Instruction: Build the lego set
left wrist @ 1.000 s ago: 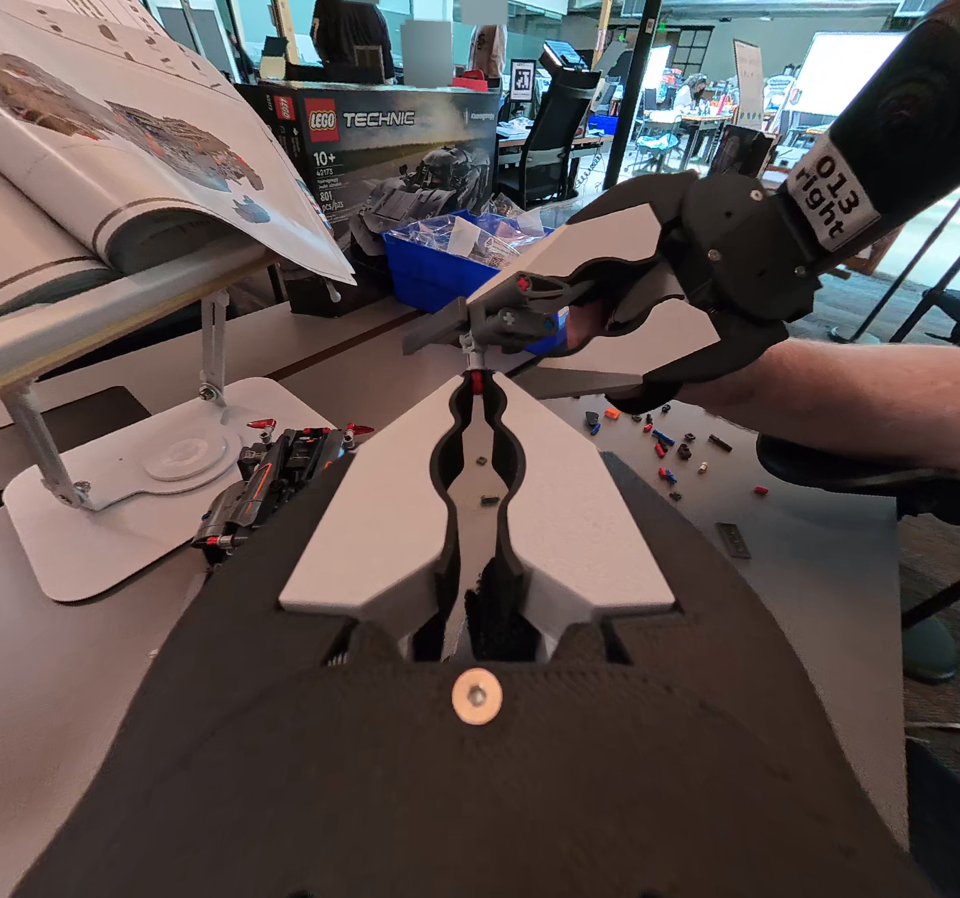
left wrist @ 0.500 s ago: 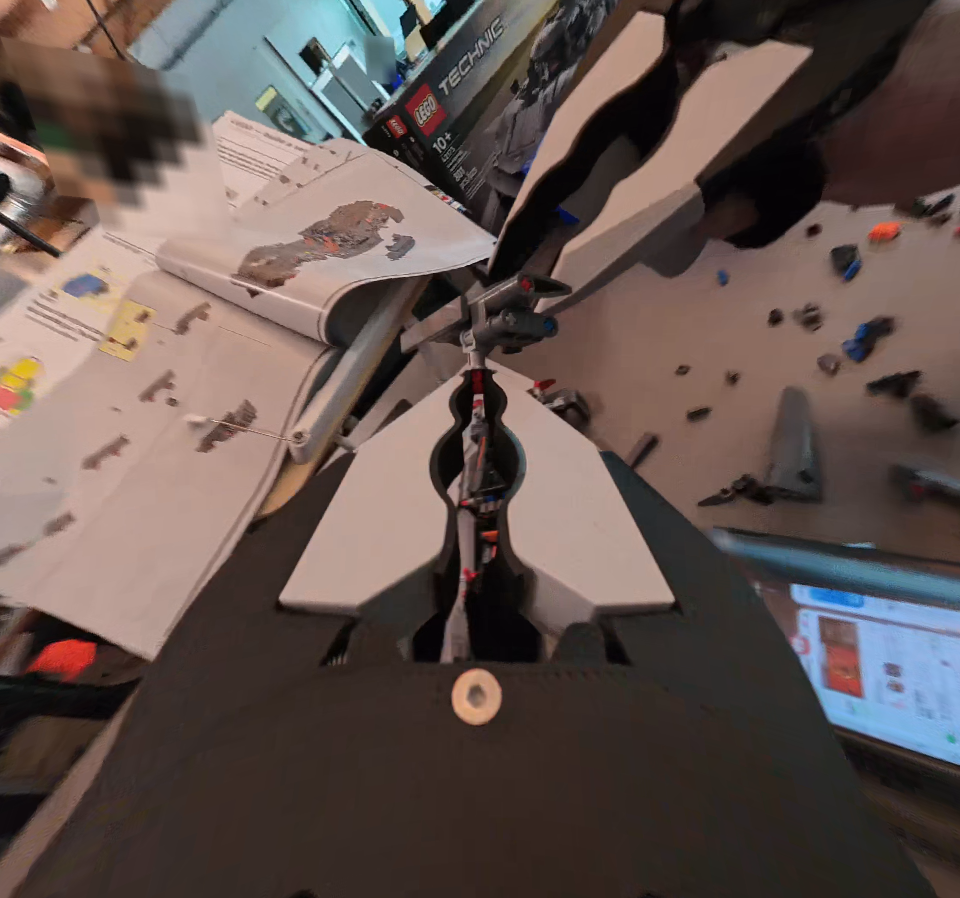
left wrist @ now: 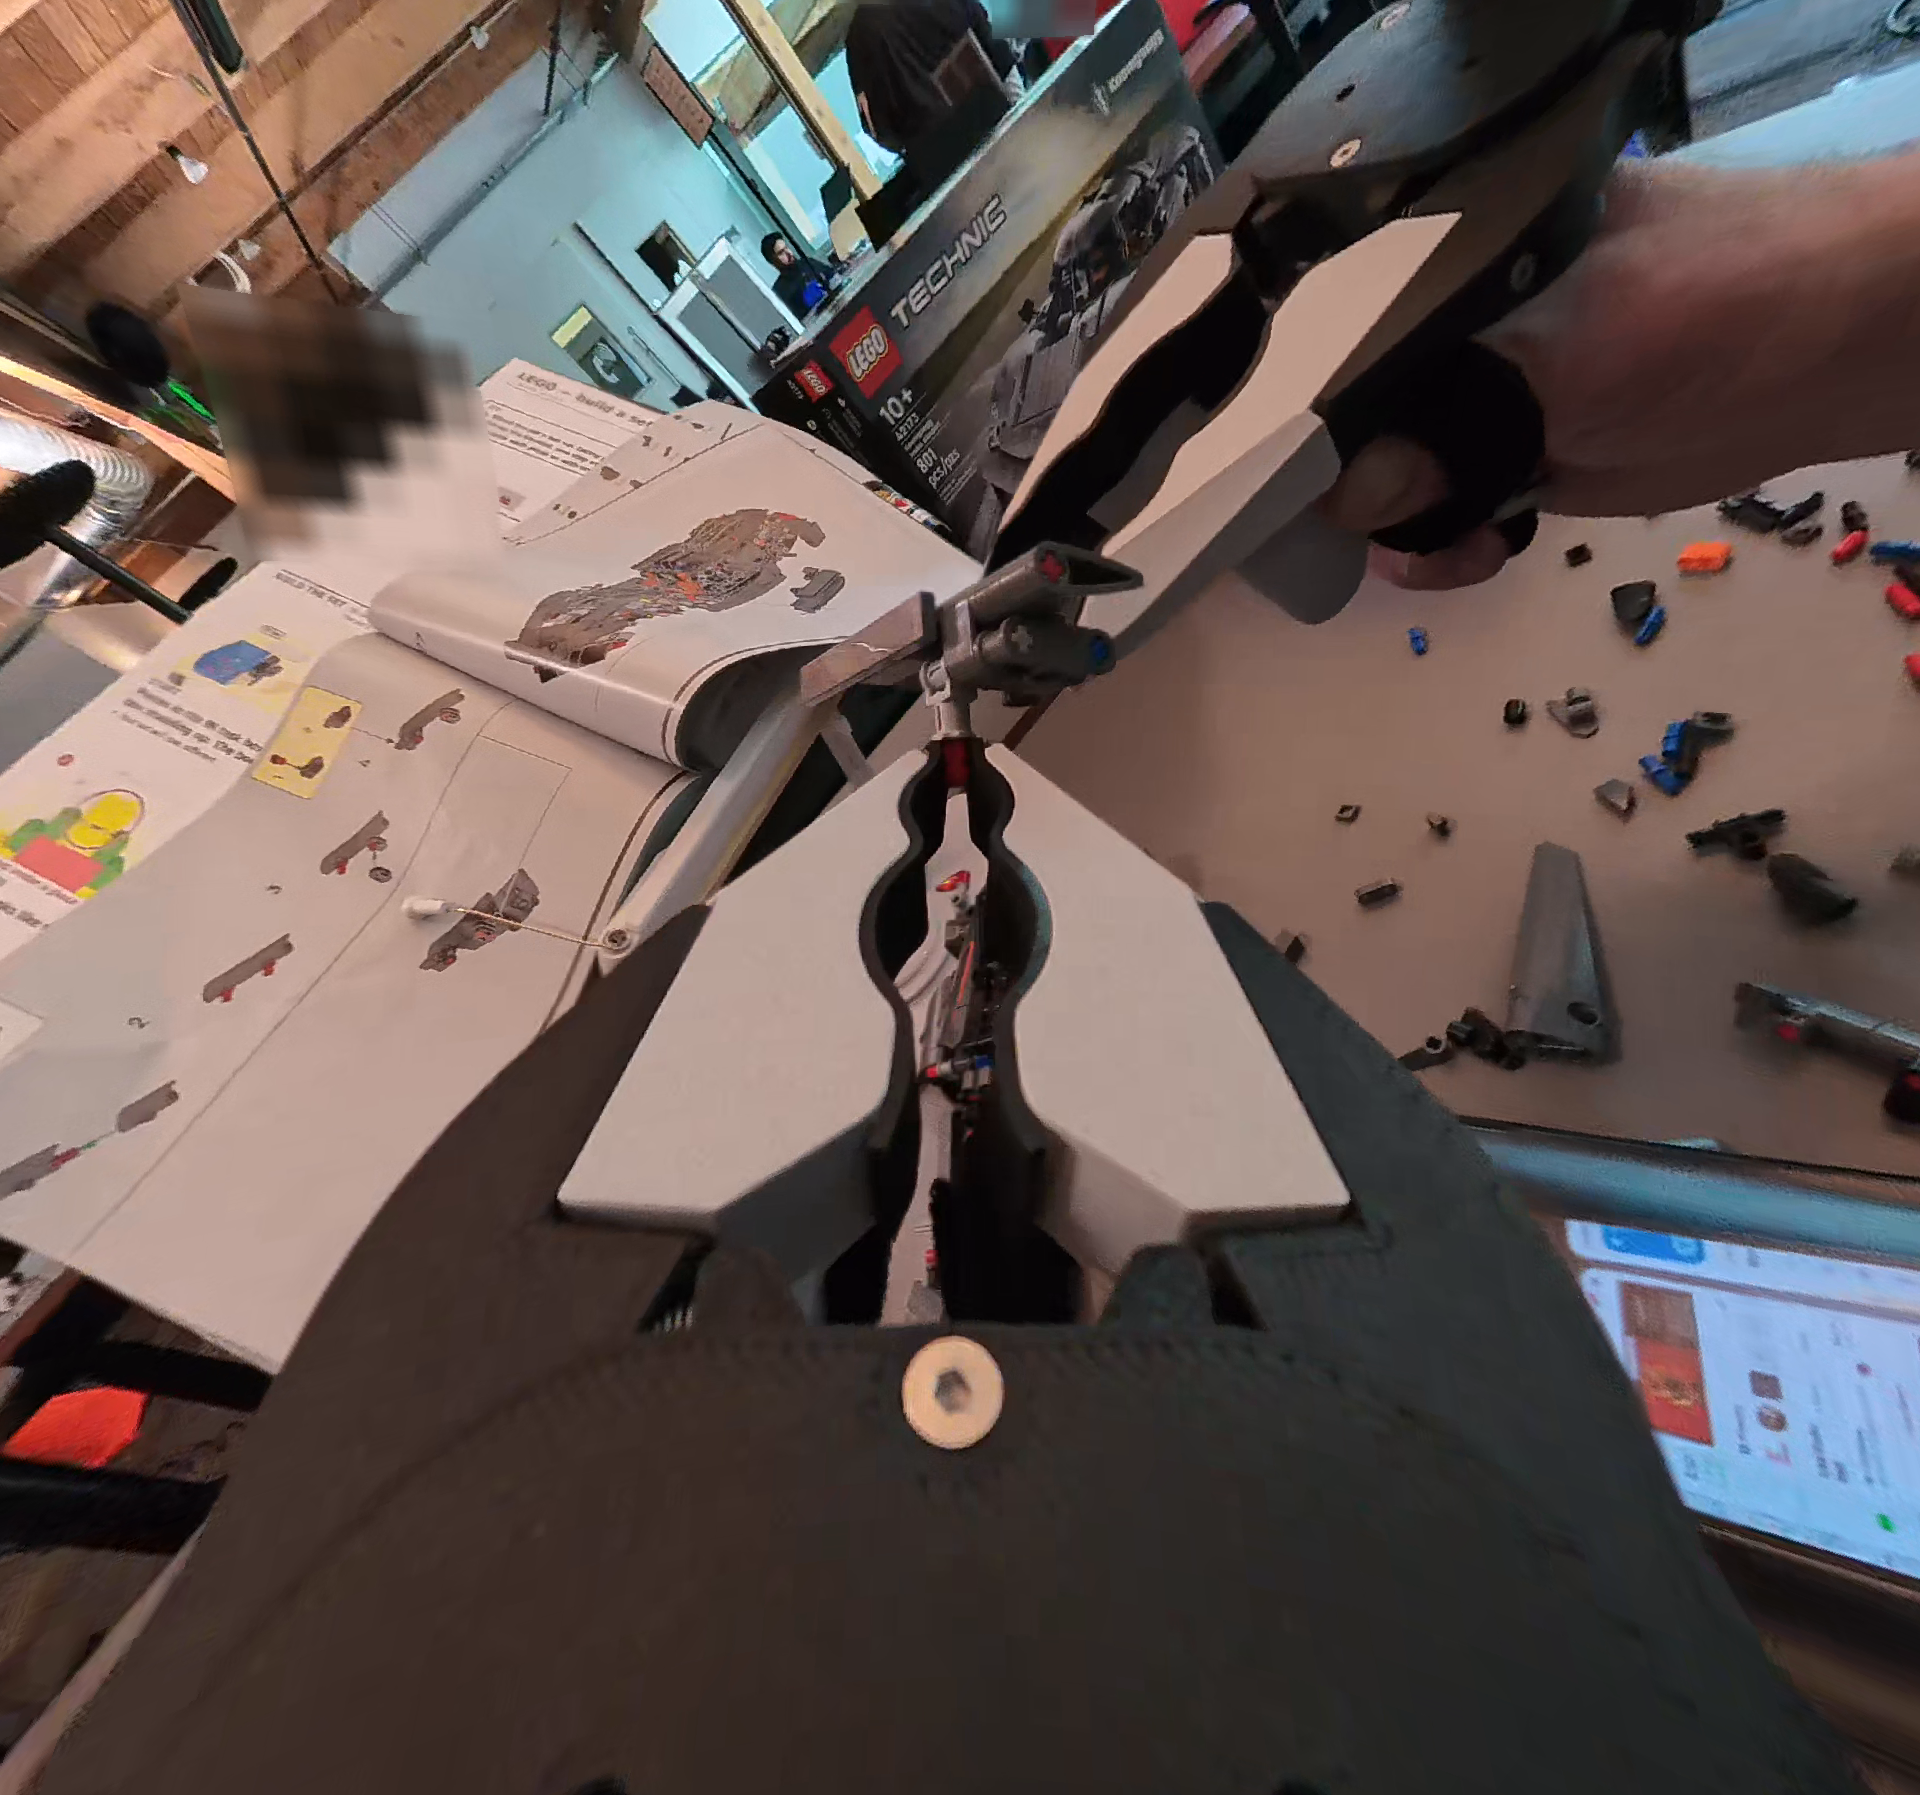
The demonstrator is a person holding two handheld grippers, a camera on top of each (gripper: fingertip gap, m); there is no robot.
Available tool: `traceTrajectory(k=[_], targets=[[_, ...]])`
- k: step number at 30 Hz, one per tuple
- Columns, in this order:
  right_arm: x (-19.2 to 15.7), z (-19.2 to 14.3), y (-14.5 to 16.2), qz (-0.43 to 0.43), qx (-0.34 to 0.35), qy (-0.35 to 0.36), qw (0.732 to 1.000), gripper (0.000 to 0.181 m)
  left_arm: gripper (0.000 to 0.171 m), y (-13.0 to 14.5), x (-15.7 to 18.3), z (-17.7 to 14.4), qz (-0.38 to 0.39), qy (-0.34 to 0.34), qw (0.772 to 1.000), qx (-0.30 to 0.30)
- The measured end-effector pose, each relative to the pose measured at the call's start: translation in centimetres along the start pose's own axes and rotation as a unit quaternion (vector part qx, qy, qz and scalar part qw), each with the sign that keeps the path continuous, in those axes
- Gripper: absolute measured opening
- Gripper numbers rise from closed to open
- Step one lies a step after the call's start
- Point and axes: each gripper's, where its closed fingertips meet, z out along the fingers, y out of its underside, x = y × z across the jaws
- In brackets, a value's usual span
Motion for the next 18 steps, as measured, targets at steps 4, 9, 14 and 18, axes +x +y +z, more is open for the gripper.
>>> traceTrajectory(k=[4, 9, 14, 18], targets=[[-0.3, 0.3, 0.3, -0.015, -0.011, -0.001, 1.0, 0.035, 0.002, 0.4, 0.7, 0.2, -0.045, 0.037, 0.998, 0.005], [-0.9, 0.6, 0.8, -0.054, -0.028, 0.004, 0.998, 0.037, 0.002, 0.5, 1.3, 0.5, -0.126, 0.076, 0.989, 0.032], [-1.1, 1.0, 1.4, -0.062, -0.04, 0.003, 0.997, 0.039, 0.001, 0.2, 1.5, 0.4, -0.184, 0.11, 0.975, 0.06], [-0.9, 0.9, 1.2, -0.061, -0.035, 0.007, 0.998, 0.04, 0.001, 0.2, 1.4, 0.3, -0.216, 0.132, 0.965, 0.075]])
